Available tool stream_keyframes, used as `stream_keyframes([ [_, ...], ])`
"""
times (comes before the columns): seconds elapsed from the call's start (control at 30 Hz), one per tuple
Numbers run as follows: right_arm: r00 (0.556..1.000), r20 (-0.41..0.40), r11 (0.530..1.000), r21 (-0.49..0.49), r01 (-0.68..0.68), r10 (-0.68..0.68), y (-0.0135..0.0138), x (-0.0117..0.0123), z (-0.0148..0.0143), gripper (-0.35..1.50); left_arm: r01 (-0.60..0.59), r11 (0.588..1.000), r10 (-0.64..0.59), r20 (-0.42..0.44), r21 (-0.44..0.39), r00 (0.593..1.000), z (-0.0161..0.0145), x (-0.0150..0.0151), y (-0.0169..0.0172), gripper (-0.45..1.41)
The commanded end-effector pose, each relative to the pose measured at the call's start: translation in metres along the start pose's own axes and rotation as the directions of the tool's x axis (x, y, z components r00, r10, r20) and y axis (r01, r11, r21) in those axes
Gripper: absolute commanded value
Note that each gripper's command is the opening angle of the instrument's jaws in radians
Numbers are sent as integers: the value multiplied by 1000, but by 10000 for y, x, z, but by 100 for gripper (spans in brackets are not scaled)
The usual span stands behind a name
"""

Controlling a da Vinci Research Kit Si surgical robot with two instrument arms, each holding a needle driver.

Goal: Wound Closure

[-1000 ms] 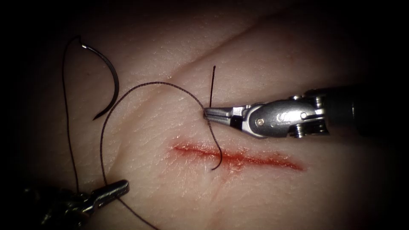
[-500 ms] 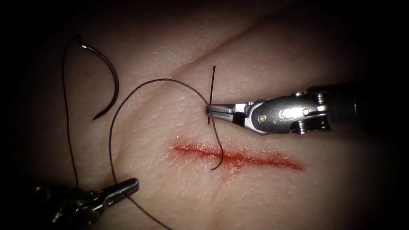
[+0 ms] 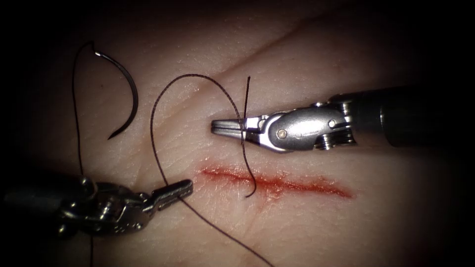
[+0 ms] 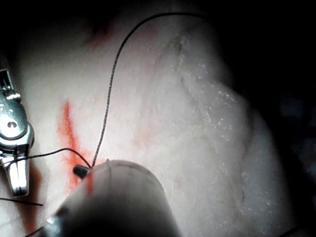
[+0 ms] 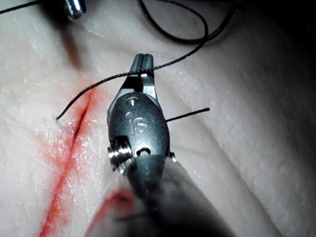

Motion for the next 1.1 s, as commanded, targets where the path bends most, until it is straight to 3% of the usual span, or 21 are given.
stream_keyframes([
  [0.03,1000,-11,1000,2,1,-1,-5,-2,9,-35,11,1000,-11,-5,-9,1000,9,1,6,-45],
  [0.23,999,-48,1000,13,8,-7,-8,3,16,-35,32,999,-34,-52,-33,998,31,-1,7,-45],
  [0.57,998,-60,1000,8,11,-10,-5,7,42,-35,15,996,-25,-114,-92,993,59,30,10,-45],
  [1.1,995,-89,999,1,-41,40,2,19,46,-35,25,992,-47,-179,-124,983,63,46,5,-45],
])
